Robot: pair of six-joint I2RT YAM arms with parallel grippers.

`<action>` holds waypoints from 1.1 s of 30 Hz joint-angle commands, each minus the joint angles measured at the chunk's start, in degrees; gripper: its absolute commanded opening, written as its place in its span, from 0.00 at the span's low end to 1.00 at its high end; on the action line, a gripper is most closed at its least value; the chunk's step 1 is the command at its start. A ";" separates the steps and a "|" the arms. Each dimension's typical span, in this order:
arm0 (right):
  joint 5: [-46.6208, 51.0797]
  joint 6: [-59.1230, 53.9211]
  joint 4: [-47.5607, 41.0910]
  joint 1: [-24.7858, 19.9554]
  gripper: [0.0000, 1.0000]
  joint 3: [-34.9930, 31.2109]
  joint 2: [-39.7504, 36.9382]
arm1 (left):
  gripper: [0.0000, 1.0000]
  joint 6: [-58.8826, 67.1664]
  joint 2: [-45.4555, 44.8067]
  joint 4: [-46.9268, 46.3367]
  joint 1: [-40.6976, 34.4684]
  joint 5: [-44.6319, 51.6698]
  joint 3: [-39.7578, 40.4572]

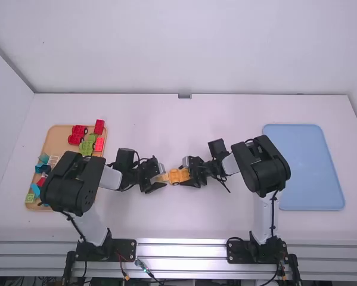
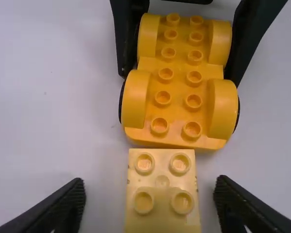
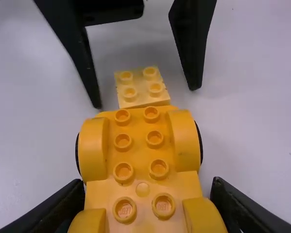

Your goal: Assemble lego blocks to make yellow taxi

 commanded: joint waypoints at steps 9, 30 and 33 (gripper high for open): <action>-0.50 0.17 -0.24 -0.42 0.68 0.70 1.20 | 0.40 3.02 3.30 -0.02 -0.33 2.60 1.70; -0.83 1.70 -0.09 -2.73 0.65 0.66 1.18 | 0.25 0.85 -2.36 3.58 -0.48 2.80 1.73; -0.42 1.73 -0.02 -2.73 0.65 0.68 1.18 | 0.24 0.83 -3.41 2.75 0.00 5.62 2.56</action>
